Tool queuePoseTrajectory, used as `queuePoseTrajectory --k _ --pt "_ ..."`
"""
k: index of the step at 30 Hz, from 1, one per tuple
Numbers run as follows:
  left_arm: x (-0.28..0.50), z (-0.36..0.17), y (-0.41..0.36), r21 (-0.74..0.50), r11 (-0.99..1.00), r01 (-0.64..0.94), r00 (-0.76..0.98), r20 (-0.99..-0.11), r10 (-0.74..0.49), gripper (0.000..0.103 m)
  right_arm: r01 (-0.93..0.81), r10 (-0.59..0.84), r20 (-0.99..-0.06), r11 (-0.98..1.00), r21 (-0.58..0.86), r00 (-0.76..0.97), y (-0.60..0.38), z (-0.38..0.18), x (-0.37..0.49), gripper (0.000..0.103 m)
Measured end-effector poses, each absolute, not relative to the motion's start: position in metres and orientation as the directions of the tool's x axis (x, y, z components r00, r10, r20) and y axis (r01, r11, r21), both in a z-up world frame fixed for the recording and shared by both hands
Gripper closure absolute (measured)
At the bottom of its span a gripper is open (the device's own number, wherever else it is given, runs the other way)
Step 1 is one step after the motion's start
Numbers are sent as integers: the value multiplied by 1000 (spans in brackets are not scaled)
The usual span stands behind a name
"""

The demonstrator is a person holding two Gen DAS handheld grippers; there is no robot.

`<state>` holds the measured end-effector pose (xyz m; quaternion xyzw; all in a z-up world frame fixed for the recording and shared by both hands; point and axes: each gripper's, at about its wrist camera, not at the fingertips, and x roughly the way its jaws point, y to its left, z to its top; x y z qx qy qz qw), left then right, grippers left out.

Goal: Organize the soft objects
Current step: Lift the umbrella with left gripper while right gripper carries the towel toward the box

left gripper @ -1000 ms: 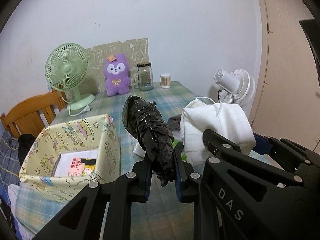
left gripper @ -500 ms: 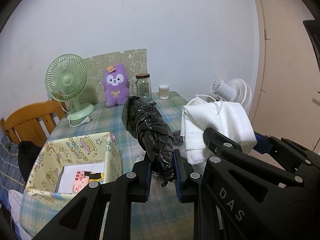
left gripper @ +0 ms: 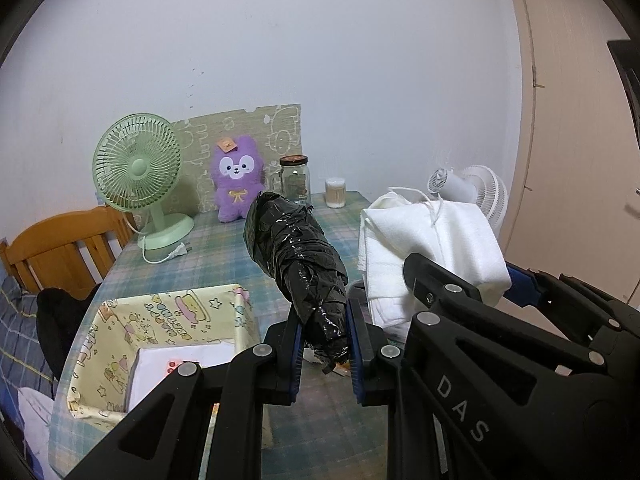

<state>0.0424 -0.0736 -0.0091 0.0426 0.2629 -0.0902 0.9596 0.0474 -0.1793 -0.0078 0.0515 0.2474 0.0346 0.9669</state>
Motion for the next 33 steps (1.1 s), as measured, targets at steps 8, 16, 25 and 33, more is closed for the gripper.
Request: queuePoseTrajectory --k 8,16,25,33 --pt "50 -8 -53 33 984 173 845 -518 -131 85 -71 123 -484 990 125 867 -156 -7 60 56" --pt "59 -9 -28 26 989 149 843 -525 -113 85 -109 154 -494 987 120 856 -130 -9 70 56" --pt "66 -15 -1 30 993 117 842 -533 -83 85 -153 185 -511 983 106 839 -97 -15 83 56" --pt "71 -23 22 35 997 75 833 -552 -43 85 -192 217 -530 976 104 820 -74 -24 93 56"
